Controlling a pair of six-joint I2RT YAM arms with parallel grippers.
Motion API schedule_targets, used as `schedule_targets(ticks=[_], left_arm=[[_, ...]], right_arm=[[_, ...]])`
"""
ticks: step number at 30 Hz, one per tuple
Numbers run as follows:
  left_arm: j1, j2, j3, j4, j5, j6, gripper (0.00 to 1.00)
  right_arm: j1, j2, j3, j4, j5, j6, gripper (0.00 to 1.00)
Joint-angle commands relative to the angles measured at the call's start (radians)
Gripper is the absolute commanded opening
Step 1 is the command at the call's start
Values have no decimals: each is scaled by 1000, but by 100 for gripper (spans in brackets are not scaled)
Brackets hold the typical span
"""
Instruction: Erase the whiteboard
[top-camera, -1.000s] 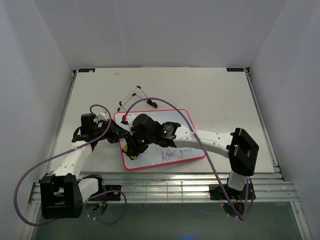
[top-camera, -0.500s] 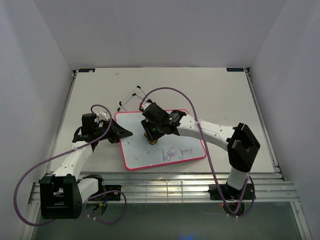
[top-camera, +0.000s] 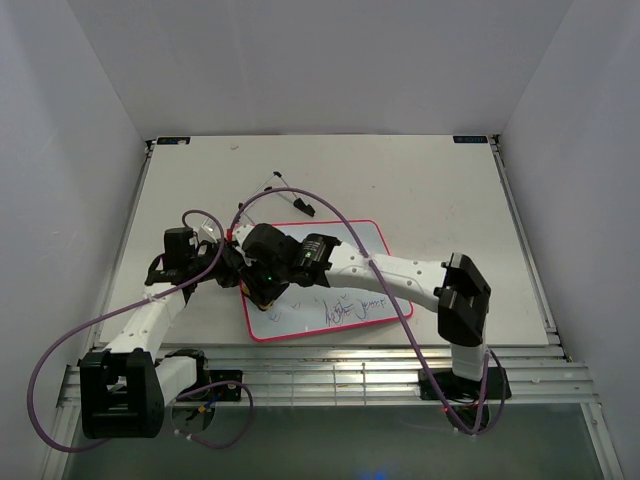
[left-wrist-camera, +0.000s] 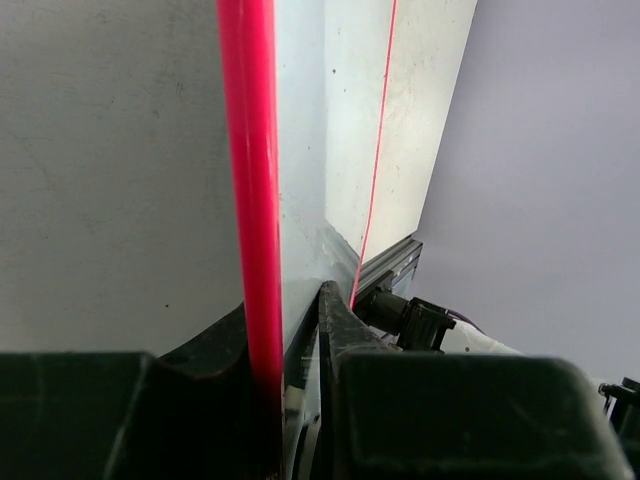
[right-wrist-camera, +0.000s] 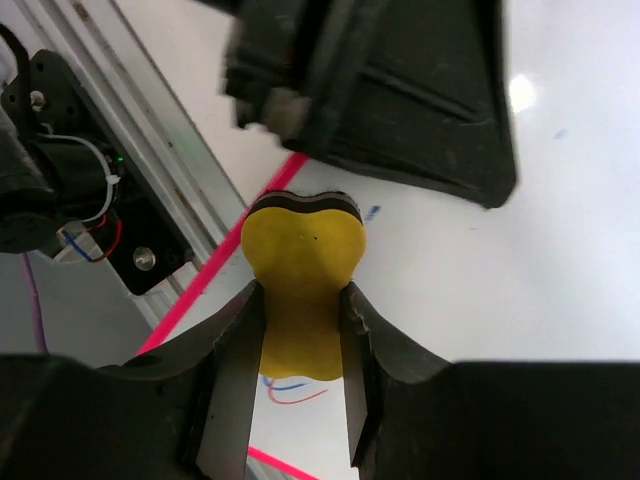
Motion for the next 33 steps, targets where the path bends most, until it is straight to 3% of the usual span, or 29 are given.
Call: schedule_targets(ticks=[1, 8, 14, 24, 27, 33], left_arm=[[-22, -25, 2, -23, -170, 111, 0], [-22, -29, -1, -17, -163, 111, 0], [-22, -23, -3, -16, -161, 111, 0], [-23, -26, -3, -14, -166, 111, 0], [-22, -25, -3, -16, -167, 108, 0], [-23, -34, 0, -25, -186, 107, 0]], right_arm=[[-71, 40, -117, -55, 49, -11, 29], [-165, 20, -138, -73, 125, 5, 28], [-64, 83, 46, -144, -7, -44, 29], [-2, 140, 131, -126, -150, -38, 29], [2, 126, 120, -136, -136, -40, 29], [2, 16, -82, -117, -78, -26, 29]])
